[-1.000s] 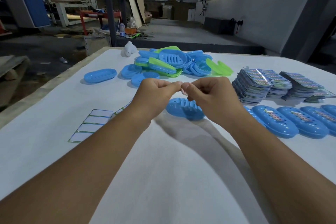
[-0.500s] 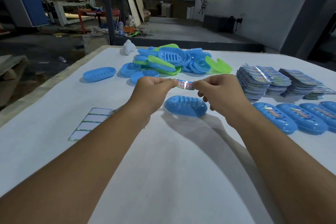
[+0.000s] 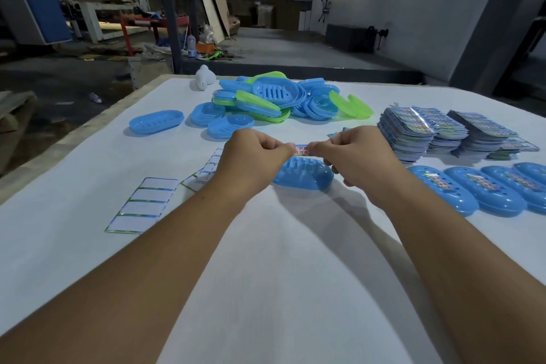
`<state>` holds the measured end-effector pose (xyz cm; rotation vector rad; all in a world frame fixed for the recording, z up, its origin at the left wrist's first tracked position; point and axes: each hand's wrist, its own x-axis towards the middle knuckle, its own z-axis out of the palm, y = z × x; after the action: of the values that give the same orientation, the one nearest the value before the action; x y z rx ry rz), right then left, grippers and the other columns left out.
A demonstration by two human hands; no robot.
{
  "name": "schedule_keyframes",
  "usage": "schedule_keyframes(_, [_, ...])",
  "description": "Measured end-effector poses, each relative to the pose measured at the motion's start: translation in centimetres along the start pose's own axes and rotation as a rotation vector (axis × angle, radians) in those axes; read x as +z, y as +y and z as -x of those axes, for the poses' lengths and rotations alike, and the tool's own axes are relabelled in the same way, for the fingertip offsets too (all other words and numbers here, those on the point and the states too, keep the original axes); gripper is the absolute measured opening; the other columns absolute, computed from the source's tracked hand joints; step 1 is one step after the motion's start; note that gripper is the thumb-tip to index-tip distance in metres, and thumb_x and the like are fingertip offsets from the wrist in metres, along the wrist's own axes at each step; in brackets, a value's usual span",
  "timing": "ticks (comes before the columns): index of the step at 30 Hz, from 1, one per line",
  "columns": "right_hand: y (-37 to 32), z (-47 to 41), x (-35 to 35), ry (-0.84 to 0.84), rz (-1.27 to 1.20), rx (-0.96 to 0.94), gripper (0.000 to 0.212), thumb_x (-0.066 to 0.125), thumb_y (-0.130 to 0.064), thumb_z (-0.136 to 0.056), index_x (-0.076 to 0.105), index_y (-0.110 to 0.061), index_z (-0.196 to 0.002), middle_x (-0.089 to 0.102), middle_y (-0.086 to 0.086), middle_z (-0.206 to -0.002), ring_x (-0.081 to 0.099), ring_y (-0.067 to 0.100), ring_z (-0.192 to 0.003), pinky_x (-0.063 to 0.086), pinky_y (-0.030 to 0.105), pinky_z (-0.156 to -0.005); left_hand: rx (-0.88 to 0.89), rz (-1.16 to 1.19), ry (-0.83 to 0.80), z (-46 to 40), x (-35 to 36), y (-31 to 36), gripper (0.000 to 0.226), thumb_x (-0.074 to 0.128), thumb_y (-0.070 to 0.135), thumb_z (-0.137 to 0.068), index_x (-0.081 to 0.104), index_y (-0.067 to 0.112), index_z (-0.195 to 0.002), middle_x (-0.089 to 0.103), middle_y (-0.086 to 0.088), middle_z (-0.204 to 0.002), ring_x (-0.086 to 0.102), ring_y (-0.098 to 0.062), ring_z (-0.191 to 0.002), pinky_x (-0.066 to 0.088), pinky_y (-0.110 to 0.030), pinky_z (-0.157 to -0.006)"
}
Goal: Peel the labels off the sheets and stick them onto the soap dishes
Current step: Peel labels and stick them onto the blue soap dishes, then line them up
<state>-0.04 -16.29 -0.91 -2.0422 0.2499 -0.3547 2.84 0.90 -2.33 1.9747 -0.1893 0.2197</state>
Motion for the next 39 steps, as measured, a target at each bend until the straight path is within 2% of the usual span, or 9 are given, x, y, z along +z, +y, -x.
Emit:
schedule_keyframes(3, [0.2, 0.0, 0.0, -0.006, 0.056, -0.012, 0.042, 0.079, -0.032, -0.079, 0.064, 0.005, -0.068, 0.048, 0.007, -0.054, 0.036, 0.019, -0.048, 0.035, 0.030, -0.051, 0.024, -0.085, 0.014, -0.1, 0.3, -0.1, 0.021, 0.076, 0.037, -0.080, 0.075, 0.020, -0.069, 0.070, 0.008, -0.061, 0.068, -0.015, -0.066, 0.056, -0.035, -0.068])
schedule_keyframes(9, [0.6, -0.2, 0.1, -0.032, 0.159, -0.029, 0.048, 0.076, -0.033, -0.078, 0.060, 0.012, -0.077, 0.041, 0.009, -0.057, 0.031, 0.018, -0.045, 0.033, 0.029, -0.051, 0.021, -0.199, -0.025, -0.3, 0.5, -0.6, 0.024, 0.075, 0.041, -0.080, 0.073, 0.021, -0.066, 0.068, 0.009, -0.059, 0.065, -0.013, -0.066, 0.052, -0.030, -0.067])
schedule_keyframes(12, [0.8, -0.4, 0.2, -0.041, 0.194, -0.018, 0.045, 0.076, -0.034, -0.078, 0.065, 0.010, -0.079, 0.043, 0.008, -0.056, 0.033, 0.018, -0.042, 0.034, 0.027, -0.046, 0.012, -0.210, -0.031, -0.4, 0.6, -0.8, 0.025, 0.074, 0.042, -0.080, 0.074, 0.021, -0.067, 0.069, 0.008, -0.060, 0.066, -0.012, -0.067, 0.051, -0.029, -0.066])
schedule_keyframes(18, [1.0, -0.7, 0.4, -0.038, 0.237, -0.007, 0.041, 0.076, -0.035, -0.077, 0.069, 0.006, -0.079, 0.044, 0.007, -0.054, 0.033, 0.018, -0.041, 0.035, 0.029, -0.048, -0.002, -0.238, -0.034, -0.5, 0.7, -0.9, 0.024, 0.073, 0.043, -0.079, 0.075, 0.022, -0.066, 0.067, 0.009, -0.056, 0.065, -0.010, -0.065, 0.045, -0.026, -0.058])
schedule_keyframes(23, [1.1, -0.8, 0.4, -0.043, 0.268, -0.001, 0.037, 0.073, -0.034, -0.078, 0.072, 0.003, -0.079, 0.046, 0.006, -0.054, 0.034, 0.017, -0.039, 0.034, 0.025, -0.044, -0.005, -0.269, -0.048, -0.5, 0.7, -0.8, 0.025, 0.073, 0.042, -0.080, 0.075, 0.022, -0.065, 0.063, 0.014, -0.050, 0.061, -0.007, -0.060, 0.037, -0.024, -0.053])
schedule_keyframes(29, [1.1, -0.7, 0.5, -0.041, 0.310, -0.003, 0.034, 0.074, -0.038, -0.078, 0.075, -0.005, -0.071, 0.048, -0.001, -0.044, 0.036, 0.013, -0.032, 0.034, 0.023, -0.044, 0.008, -0.303, -0.034, -0.5, 0.8, -0.9, 0.027, 0.072, 0.044, -0.081, 0.073, 0.022, -0.064, 0.064, 0.010, -0.056, 0.062, -0.009, -0.062, 0.038, -0.025, -0.054])
schedule_keyframes(33, [1.2, -0.8, 0.6, -0.031, 0.333, -0.013, 0.034, 0.076, -0.041, -0.077, 0.075, -0.008, -0.067, 0.051, -0.003, -0.043, 0.037, 0.009, -0.030, 0.035, 0.024, -0.045, 0.025, -0.341, -0.023, -0.6, 1.0, -1.0, 0.029, 0.072, 0.042, -0.081, 0.071, 0.020, -0.062, 0.065, 0.008, -0.055, 0.064, -0.012, -0.064, 0.045, -0.026, -0.055])
schedule_keyframes(39, [1.1, -0.7, 0.8, -0.016, 0.393, -0.030, 0.034, 0.076, -0.042, -0.078, 0.072, -0.014, -0.060, 0.050, -0.008, -0.036, 0.044, 0.011, -0.039, 0.035, 0.024, -0.045, 0.035, -0.417, -0.012, -0.8, 1.2, -0.9, 0.021, 0.071, 0.043, -0.080, 0.067, 0.027, -0.069, 0.066, 0.012, -0.069, 0.064, -0.012, -0.074, 0.048, -0.028, -0.064])
